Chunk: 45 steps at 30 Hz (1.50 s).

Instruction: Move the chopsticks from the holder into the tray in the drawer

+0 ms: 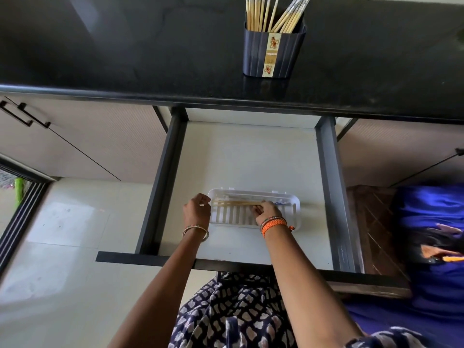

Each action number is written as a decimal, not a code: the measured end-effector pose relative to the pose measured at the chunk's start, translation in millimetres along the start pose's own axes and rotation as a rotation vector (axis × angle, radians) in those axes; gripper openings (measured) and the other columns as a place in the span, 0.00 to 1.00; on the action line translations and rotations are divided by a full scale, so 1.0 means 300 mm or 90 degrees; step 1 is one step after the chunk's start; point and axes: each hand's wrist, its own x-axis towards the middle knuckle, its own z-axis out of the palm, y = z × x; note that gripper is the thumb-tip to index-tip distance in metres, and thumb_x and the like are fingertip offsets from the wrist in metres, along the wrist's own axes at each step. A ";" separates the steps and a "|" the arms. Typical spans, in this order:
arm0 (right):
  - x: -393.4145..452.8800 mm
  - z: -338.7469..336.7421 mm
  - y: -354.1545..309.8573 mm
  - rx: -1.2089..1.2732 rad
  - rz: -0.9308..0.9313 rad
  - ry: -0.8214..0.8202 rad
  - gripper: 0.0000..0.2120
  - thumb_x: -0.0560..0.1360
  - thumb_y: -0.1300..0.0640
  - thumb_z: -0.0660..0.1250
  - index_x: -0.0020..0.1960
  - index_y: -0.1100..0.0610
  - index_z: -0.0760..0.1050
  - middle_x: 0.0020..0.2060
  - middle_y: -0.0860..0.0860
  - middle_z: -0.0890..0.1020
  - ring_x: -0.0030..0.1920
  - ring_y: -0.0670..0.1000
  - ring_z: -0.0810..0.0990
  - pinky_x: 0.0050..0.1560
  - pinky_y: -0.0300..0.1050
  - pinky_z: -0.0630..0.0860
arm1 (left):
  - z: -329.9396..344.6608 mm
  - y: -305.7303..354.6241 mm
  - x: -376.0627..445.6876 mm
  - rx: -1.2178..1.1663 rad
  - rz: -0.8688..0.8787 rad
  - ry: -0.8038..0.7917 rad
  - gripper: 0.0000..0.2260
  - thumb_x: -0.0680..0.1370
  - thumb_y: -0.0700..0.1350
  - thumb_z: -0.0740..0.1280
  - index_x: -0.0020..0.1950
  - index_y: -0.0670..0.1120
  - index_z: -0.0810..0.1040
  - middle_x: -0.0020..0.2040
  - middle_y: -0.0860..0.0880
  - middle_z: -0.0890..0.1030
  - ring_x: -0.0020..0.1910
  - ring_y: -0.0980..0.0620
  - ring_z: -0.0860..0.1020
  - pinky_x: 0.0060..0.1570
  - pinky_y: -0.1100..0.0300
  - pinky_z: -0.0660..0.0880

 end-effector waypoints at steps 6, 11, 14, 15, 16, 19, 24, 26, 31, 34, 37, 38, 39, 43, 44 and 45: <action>-0.013 -0.001 -0.008 -0.059 0.015 -0.014 0.09 0.79 0.69 0.54 0.45 0.64 0.71 0.41 0.58 0.72 0.45 0.55 0.75 0.60 0.45 0.76 | 0.003 0.003 -0.003 0.004 -0.001 0.002 0.11 0.72 0.32 0.60 0.44 0.42 0.81 0.44 0.42 0.84 0.37 0.55 0.74 0.38 0.74 0.66; -0.025 0.014 -0.001 -0.041 0.023 -0.036 0.08 0.77 0.68 0.54 0.42 0.64 0.71 0.43 0.58 0.73 0.52 0.57 0.74 0.52 0.46 0.77 | 0.002 0.002 -0.002 0.001 0.001 0.002 0.11 0.72 0.31 0.60 0.44 0.41 0.81 0.46 0.41 0.84 0.39 0.53 0.76 0.40 0.68 0.69; -0.049 0.026 0.006 0.031 0.022 -0.040 0.07 0.76 0.64 0.57 0.40 0.62 0.69 0.40 0.58 0.71 0.50 0.57 0.73 0.44 0.44 0.77 | -0.002 0.002 -0.005 0.001 0.004 -0.007 0.10 0.73 0.31 0.61 0.45 0.41 0.81 0.47 0.41 0.83 0.40 0.53 0.76 0.41 0.68 0.70; -0.053 0.027 0.007 0.042 0.013 -0.042 0.07 0.76 0.63 0.56 0.40 0.61 0.69 0.40 0.58 0.71 0.48 0.57 0.73 0.43 0.44 0.76 | -0.002 0.002 -0.006 0.003 0.006 -0.008 0.10 0.73 0.31 0.61 0.45 0.41 0.81 0.47 0.41 0.83 0.40 0.53 0.77 0.40 0.68 0.70; -0.057 0.028 0.006 0.045 0.006 -0.044 0.07 0.76 0.63 0.56 0.40 0.61 0.69 0.41 0.58 0.72 0.48 0.57 0.73 0.42 0.44 0.76 | -0.002 0.001 -0.006 0.003 0.007 -0.008 0.10 0.73 0.31 0.62 0.45 0.41 0.81 0.47 0.41 0.83 0.40 0.53 0.77 0.40 0.69 0.70; -0.062 0.027 -0.005 0.027 0.005 -0.056 0.07 0.76 0.62 0.56 0.40 0.61 0.69 0.46 0.59 0.72 0.53 0.58 0.72 0.44 0.46 0.76 | 0.001 0.002 -0.003 0.003 0.009 -0.003 0.10 0.72 0.31 0.62 0.45 0.41 0.81 0.47 0.41 0.84 0.40 0.53 0.77 0.40 0.68 0.71; -0.101 0.030 -0.038 -0.025 0.018 -0.079 0.08 0.76 0.63 0.55 0.38 0.61 0.66 0.46 0.59 0.71 0.48 0.58 0.73 0.60 0.51 0.76 | -0.009 0.010 -0.016 -0.013 0.026 0.003 0.09 0.72 0.31 0.62 0.46 0.41 0.80 0.47 0.41 0.83 0.44 0.47 0.80 0.44 0.63 0.73; -0.145 0.044 -0.075 -0.070 0.015 -0.111 0.09 0.76 0.63 0.55 0.37 0.61 0.66 0.38 0.57 0.72 0.38 0.54 0.74 0.48 0.48 0.77 | -0.033 0.047 -0.009 -0.033 0.042 0.025 0.09 0.72 0.31 0.63 0.47 0.41 0.79 0.48 0.42 0.83 0.47 0.45 0.81 0.45 0.61 0.74; -0.330 0.223 -0.391 -0.181 -0.187 -0.223 0.10 0.76 0.64 0.59 0.38 0.56 0.72 0.34 0.52 0.77 0.33 0.48 0.76 0.36 0.41 0.74 | -0.145 0.398 0.147 -0.171 0.200 0.118 0.10 0.71 0.31 0.62 0.46 0.41 0.79 0.45 0.44 0.83 0.39 0.52 0.79 0.34 0.80 0.70; -0.422 0.355 -0.629 -0.229 -0.421 -0.215 0.10 0.76 0.66 0.61 0.41 0.55 0.76 0.33 0.51 0.79 0.33 0.46 0.77 0.33 0.38 0.76 | -0.173 0.688 0.249 -0.175 0.351 0.075 0.09 0.73 0.35 0.64 0.50 0.45 0.78 0.45 0.50 0.82 0.41 0.58 0.78 0.37 0.81 0.70; -0.437 0.485 -0.840 -0.245 -0.537 -0.167 0.09 0.76 0.67 0.61 0.49 0.61 0.79 0.34 0.50 0.79 0.33 0.45 0.76 0.35 0.37 0.76 | -0.142 0.903 0.321 -0.094 0.456 0.021 0.13 0.73 0.35 0.64 0.56 0.45 0.76 0.51 0.49 0.80 0.47 0.55 0.78 0.45 0.76 0.72; -0.429 0.531 -0.908 -0.236 -0.556 -0.151 0.10 0.77 0.68 0.60 0.52 0.63 0.79 0.34 0.50 0.78 0.32 0.45 0.76 0.35 0.37 0.76 | -0.128 0.954 0.347 -0.076 0.479 0.004 0.14 0.73 0.35 0.64 0.58 0.45 0.75 0.54 0.47 0.80 0.51 0.53 0.78 0.50 0.70 0.74; -0.417 0.577 -0.973 -0.229 -0.574 -0.137 0.11 0.77 0.68 0.60 0.54 0.64 0.79 0.34 0.51 0.78 0.32 0.45 0.76 0.36 0.37 0.77 | -0.115 0.999 0.377 -0.068 0.489 -0.002 0.15 0.73 0.36 0.64 0.59 0.45 0.74 0.57 0.46 0.79 0.54 0.51 0.77 0.54 0.63 0.75; -0.337 0.744 -1.163 -0.274 -0.656 -0.078 0.11 0.75 0.68 0.63 0.54 0.69 0.80 0.41 0.60 0.81 0.41 0.53 0.79 0.48 0.45 0.77 | -0.091 1.120 0.532 -0.041 0.494 0.003 0.18 0.74 0.39 0.64 0.64 0.47 0.71 0.63 0.46 0.75 0.61 0.47 0.74 0.63 0.51 0.73; -0.307 0.782 -1.189 -0.312 -0.677 -0.067 0.11 0.74 0.66 0.65 0.53 0.71 0.80 0.43 0.64 0.82 0.44 0.55 0.80 0.51 0.47 0.77 | -0.081 1.141 0.573 -0.017 0.495 -0.002 0.19 0.74 0.40 0.65 0.64 0.48 0.70 0.63 0.46 0.75 0.60 0.47 0.75 0.61 0.53 0.73; -0.278 0.818 -1.208 -0.354 -0.694 -0.061 0.12 0.74 0.64 0.67 0.52 0.72 0.80 0.46 0.67 0.83 0.45 0.58 0.81 0.51 0.49 0.76 | -0.069 1.157 0.609 0.014 0.497 -0.009 0.18 0.75 0.41 0.65 0.65 0.48 0.70 0.62 0.45 0.76 0.57 0.48 0.76 0.58 0.56 0.74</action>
